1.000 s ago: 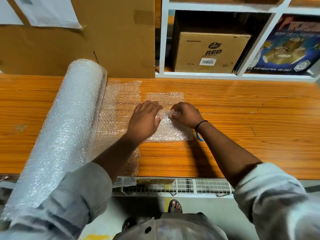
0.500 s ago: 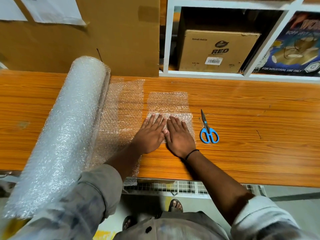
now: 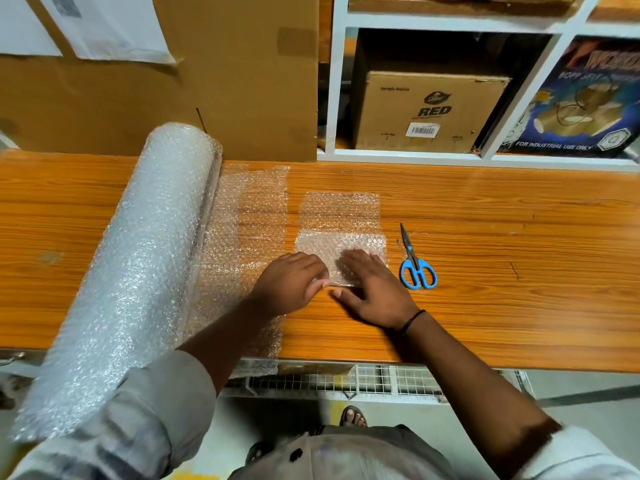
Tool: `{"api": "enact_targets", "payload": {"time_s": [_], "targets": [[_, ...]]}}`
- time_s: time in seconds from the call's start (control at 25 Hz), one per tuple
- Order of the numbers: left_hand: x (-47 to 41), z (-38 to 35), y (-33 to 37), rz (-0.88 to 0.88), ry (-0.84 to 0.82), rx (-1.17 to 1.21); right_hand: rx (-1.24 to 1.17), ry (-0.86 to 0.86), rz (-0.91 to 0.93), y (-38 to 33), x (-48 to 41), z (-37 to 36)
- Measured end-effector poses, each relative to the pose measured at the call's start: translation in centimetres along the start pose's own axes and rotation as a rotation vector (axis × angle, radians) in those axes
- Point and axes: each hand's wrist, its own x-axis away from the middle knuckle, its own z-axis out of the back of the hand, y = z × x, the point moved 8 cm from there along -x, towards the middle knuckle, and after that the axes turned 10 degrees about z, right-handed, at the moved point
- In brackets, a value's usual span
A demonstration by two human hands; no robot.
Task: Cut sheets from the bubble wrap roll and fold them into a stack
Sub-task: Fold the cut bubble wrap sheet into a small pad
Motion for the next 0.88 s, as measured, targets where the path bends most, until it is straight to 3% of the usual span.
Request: {"api": "enact_targets", "payload": {"time_s": [0.08,0.2,0.4,0.56,0.72,0.88], "targets": [[-0.5,1.4,0.4,0.026,0.0,0.027,0.079,-0.036,0.005,-0.6,0.6,0.3],[-1.0,3.8,0.6,0.048,-0.036,0.03,0.114,0.04,-0.025,-0.9,0.7,2.7],[-4.1,7.3,-0.9,0.158,-0.076,0.1,-0.124,-0.02,-0.148,0.7,-1.6,6.1],[-7.4,8.2,-2.6,0.264,0.07,0.101,-0.17,0.111,-0.207,3.7,-5.2,8.7],[-8.3,6.3,-2.3,0.304,0.169,-0.052,-0.098,0.111,-0.254,7.1,-8.5,8.5],[-7.7,1.7,-2.7,0.334,-0.008,-0.102,0.024,0.007,-0.316,9.2,-10.7,7.4]]}}
